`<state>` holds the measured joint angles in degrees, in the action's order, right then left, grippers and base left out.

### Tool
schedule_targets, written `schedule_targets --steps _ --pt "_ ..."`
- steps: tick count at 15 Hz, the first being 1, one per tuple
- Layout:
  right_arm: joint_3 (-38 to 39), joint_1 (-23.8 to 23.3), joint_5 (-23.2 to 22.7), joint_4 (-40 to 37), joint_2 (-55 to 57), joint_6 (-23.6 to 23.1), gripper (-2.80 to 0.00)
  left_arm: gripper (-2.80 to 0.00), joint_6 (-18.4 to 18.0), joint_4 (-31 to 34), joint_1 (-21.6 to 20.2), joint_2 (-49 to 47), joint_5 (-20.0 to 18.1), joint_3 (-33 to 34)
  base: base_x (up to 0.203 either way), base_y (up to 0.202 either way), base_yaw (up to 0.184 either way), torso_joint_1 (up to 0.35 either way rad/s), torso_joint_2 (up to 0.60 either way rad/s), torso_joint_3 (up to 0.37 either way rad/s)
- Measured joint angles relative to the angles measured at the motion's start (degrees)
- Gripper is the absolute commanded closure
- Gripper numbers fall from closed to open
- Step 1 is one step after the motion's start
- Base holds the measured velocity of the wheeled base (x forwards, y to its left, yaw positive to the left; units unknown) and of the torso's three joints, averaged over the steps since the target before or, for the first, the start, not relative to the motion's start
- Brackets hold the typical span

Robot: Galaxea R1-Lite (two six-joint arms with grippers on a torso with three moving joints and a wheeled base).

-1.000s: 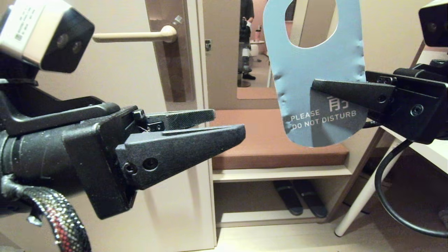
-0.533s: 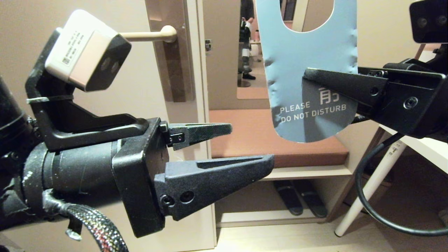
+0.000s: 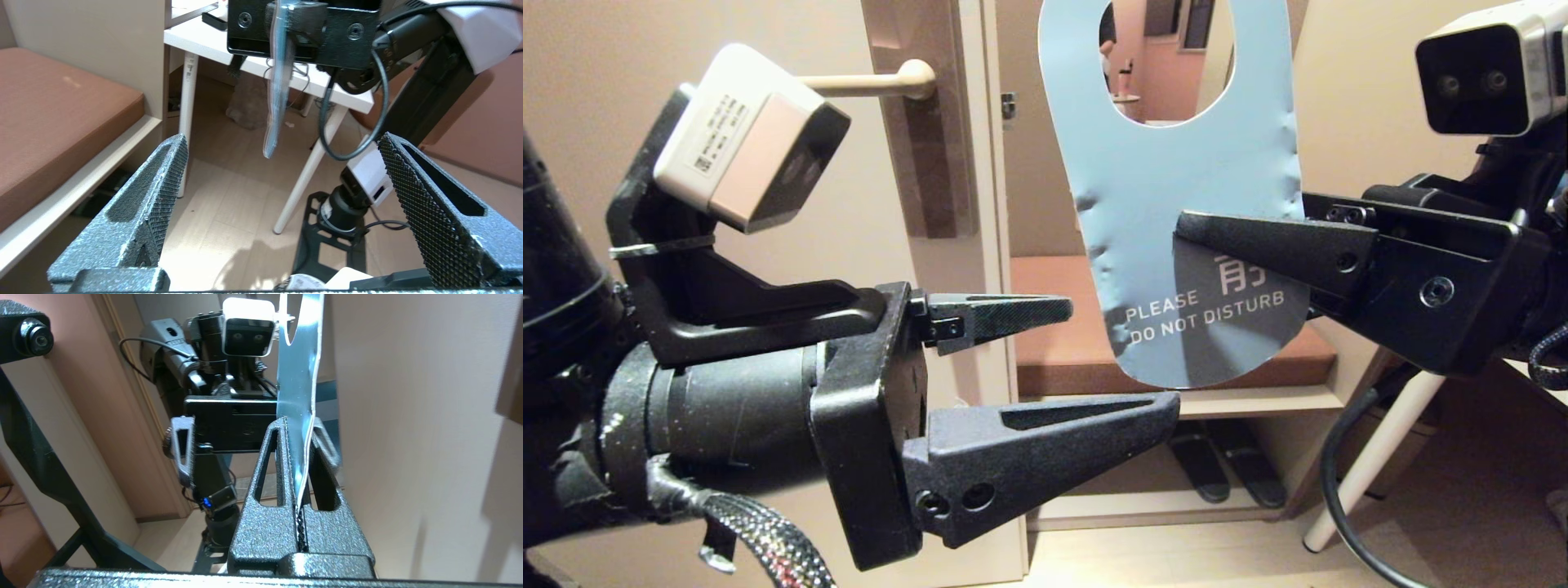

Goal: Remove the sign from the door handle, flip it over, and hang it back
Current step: Hand it to the other hand

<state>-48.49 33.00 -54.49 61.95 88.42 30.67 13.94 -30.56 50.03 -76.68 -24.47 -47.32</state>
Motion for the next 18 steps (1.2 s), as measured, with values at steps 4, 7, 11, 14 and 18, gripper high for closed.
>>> schedule_targets --steps 4,7,11,14,18 --pt "-0.93 2.63 3.25 0.51 1.04 0.0 0.0 -2.8 -0.55 -2.11 -0.01 -1.54 0.09 0.06 0.0 0.0 0.0 0.0 0.0 0.0" --pt "-1.68 4.26 6.75 1.98 2.24 0.26 0.0 -2.8 -0.31 -7.3 -0.2 -3.53 0.24 0.06 0.0 0.0 0.0 0.0 0.0 0.0" --pt "-1.64 4.56 6.94 2.13 2.72 0.34 0.0 -2.8 -0.3 -8.92 -0.37 -5.75 0.29 -0.27 0.0 0.0 0.0 0.0 0.0 0.0" --pt "-1.54 5.28 6.99 2.11 2.9 0.39 0.0 -2.8 -0.1 -12.04 -0.37 -7.33 0.24 -0.38 0.0 0.0 0.0 0.0 0.0 0.0" --pt "-2.03 7.27 6.97 2.09 3.51 0.22 0.0 -2.8 0.06 -12.57 -0.37 -8.3 0.25 -0.38 0.0 0.0 0.0 0.0 0.0 0.0"
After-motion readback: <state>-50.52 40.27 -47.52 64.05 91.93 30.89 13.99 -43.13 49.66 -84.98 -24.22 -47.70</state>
